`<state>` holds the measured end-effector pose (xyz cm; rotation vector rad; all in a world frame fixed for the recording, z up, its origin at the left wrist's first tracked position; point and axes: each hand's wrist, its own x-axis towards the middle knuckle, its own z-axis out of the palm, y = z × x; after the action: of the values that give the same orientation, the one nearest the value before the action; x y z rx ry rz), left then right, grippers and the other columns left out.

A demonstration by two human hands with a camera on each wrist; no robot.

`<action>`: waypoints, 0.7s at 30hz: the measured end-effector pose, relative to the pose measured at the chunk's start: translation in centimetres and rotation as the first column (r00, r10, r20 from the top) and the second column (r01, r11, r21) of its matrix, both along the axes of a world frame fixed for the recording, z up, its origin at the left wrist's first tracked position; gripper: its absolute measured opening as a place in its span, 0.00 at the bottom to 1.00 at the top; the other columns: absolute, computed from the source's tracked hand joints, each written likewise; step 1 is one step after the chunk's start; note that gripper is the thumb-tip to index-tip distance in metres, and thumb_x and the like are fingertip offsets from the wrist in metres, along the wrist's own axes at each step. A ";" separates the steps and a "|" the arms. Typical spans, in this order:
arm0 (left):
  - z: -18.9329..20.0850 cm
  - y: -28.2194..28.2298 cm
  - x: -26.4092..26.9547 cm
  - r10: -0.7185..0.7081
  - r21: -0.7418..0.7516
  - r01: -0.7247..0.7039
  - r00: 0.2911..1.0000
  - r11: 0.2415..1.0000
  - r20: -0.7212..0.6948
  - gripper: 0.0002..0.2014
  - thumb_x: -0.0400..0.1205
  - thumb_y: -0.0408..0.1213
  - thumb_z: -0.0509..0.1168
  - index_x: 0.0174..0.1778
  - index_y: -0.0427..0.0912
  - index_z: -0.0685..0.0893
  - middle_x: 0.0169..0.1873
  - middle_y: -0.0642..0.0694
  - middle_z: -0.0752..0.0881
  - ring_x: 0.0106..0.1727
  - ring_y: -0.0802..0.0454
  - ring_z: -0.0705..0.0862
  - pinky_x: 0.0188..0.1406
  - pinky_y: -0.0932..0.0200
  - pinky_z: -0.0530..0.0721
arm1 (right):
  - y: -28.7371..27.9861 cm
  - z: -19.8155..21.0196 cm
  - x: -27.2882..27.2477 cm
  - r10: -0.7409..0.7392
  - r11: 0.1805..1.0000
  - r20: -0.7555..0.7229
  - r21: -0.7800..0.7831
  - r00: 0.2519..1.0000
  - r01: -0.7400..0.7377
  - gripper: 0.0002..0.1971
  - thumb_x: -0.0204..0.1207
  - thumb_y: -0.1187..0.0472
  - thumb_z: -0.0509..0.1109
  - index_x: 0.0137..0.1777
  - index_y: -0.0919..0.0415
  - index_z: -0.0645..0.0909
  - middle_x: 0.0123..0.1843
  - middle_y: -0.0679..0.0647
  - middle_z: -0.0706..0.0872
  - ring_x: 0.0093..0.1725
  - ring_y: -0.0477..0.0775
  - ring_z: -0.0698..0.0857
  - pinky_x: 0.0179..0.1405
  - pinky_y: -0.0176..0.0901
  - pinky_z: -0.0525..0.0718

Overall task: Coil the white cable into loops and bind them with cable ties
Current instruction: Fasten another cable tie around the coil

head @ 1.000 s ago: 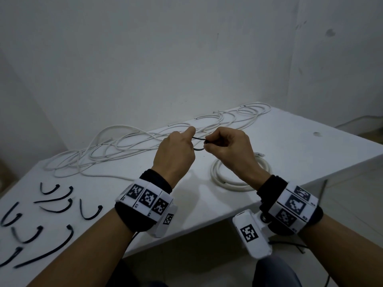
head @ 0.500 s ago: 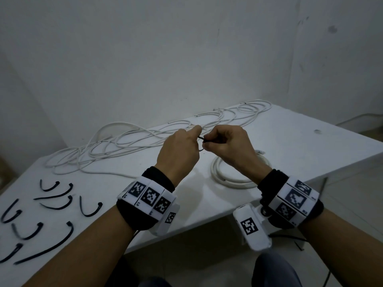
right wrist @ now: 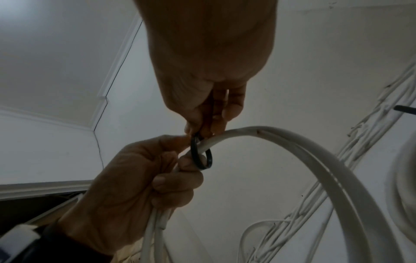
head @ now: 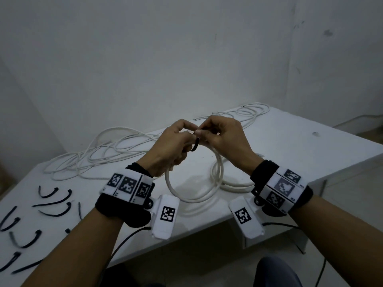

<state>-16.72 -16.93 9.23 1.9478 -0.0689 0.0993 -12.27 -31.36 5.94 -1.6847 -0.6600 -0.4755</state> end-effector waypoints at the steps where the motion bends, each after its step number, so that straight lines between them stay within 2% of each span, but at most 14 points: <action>1: 0.0 0.1 -0.1 -0.035 -0.017 0.035 0.999 0.999 -0.009 0.04 0.84 0.36 0.61 0.53 0.42 0.79 0.27 0.43 0.71 0.21 0.54 0.60 0.18 0.65 0.56 | 0.0 0.2 0.2 -0.021 0.999 0.025 -0.049 0.999 0.022 0.04 0.70 0.65 0.77 0.38 0.65 0.85 0.31 0.50 0.85 0.30 0.41 0.81 0.35 0.34 0.79; 3: -0.2 0.2 -0.4 -0.079 -0.010 0.079 0.997 0.997 0.019 0.06 0.85 0.39 0.63 0.54 0.41 0.77 0.25 0.46 0.73 0.20 0.55 0.59 0.18 0.66 0.56 | -0.1 0.7 0.6 -0.056 0.985 0.066 -0.162 0.996 0.067 0.05 0.71 0.60 0.76 0.36 0.57 0.84 0.31 0.41 0.82 0.32 0.45 0.80 0.36 0.41 0.79; 6: -0.2 0.3 -0.4 -0.086 -0.017 0.088 0.994 0.996 0.069 0.03 0.86 0.37 0.61 0.49 0.43 0.75 0.20 0.51 0.74 0.19 0.56 0.58 0.17 0.67 0.55 | 0.0 1.8 0.9 -0.088 0.952 0.093 -0.284 0.992 0.111 0.06 0.72 0.55 0.76 0.36 0.52 0.83 0.30 0.37 0.80 0.32 0.40 0.78 0.36 0.40 0.75; 8: -0.1 0.4 -0.4 -0.076 -0.027 0.078 0.995 0.997 0.067 0.04 0.87 0.35 0.60 0.46 0.44 0.74 0.19 0.52 0.73 0.19 0.55 0.57 0.17 0.67 0.54 | -0.1 3.0 1.2 -0.093 0.952 0.104 -0.283 0.990 0.119 0.08 0.73 0.54 0.75 0.36 0.55 0.83 0.29 0.40 0.82 0.31 0.41 0.78 0.36 0.42 0.76; 11: -0.6 0.2 -0.7 -0.052 -0.055 0.054 0.998 0.997 0.031 0.05 0.85 0.33 0.61 0.44 0.43 0.73 0.18 0.52 0.68 0.19 0.55 0.56 0.17 0.68 0.53 | -0.6 5.7 2.0 -0.137 0.969 0.092 -0.194 0.986 0.153 0.11 0.73 0.56 0.75 0.36 0.63 0.82 0.32 0.56 0.87 0.33 0.58 0.85 0.39 0.54 0.85; 12: -0.6 0.0 -0.7 -0.049 -0.064 0.050 0.998 0.997 0.029 0.07 0.85 0.33 0.61 0.41 0.44 0.72 0.19 0.51 0.65 0.20 0.55 0.55 0.17 0.68 0.52 | -0.6 6.4 2.2 -0.146 0.969 0.095 -0.186 0.985 0.161 0.11 0.73 0.56 0.75 0.37 0.65 0.82 0.33 0.58 0.88 0.34 0.61 0.86 0.40 0.56 0.85; 14: -0.6 -0.2 -0.5 -0.037 -0.095 0.039 0.999 0.995 0.019 0.12 0.85 0.32 0.60 0.35 0.46 0.71 0.19 0.49 0.63 0.19 0.56 0.55 0.17 0.69 0.53 | -0.2 6.9 2.3 -0.152 0.972 0.095 -0.166 0.984 0.167 0.12 0.74 0.57 0.74 0.36 0.65 0.81 0.34 0.59 0.88 0.35 0.61 0.87 0.39 0.55 0.87; 17: -0.2 -0.2 -0.2 -0.002 -0.133 -0.001 1.000 0.991 -0.020 0.15 0.85 0.32 0.60 0.32 0.45 0.71 0.19 0.50 0.63 0.18 0.56 0.55 0.18 0.70 0.53 | 0.4 6.5 2.1 -0.094 0.990 0.006 -0.103 0.996 0.094 0.13 0.76 0.57 0.72 0.32 0.59 0.78 0.31 0.55 0.86 0.31 0.54 0.85 0.26 0.39 0.80; 19: -0.4 0.0 -0.2 0.027 -0.155 -0.031 0.999 0.987 -0.025 0.15 0.85 0.34 0.60 0.32 0.45 0.69 0.19 0.50 0.63 0.18 0.57 0.56 0.17 0.70 0.54 | 0.3 5.6 1.9 0.018 0.990 -0.045 -0.142 0.999 -0.024 0.12 0.78 0.56 0.71 0.33 0.57 0.79 0.32 0.53 0.86 0.33 0.51 0.84 0.27 0.39 0.81; 21: -0.6 0.2 -0.3 0.045 -0.166 -0.047 0.999 0.985 -0.015 0.16 0.86 0.37 0.61 0.32 0.45 0.68 0.18 0.50 0.64 0.17 0.57 0.56 0.16 0.70 0.55 | 0.1 4.5 1.5 0.097 0.968 -0.054 -0.227 0.994 -0.107 0.09 0.77 0.56 0.71 0.38 0.60 0.82 0.34 0.55 0.86 0.35 0.52 0.85 0.34 0.44 0.83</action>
<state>-16.97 -16.78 8.60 1.7830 -0.0078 0.1214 -10.74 -31.22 10.44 -1.8617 -0.7901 -0.2978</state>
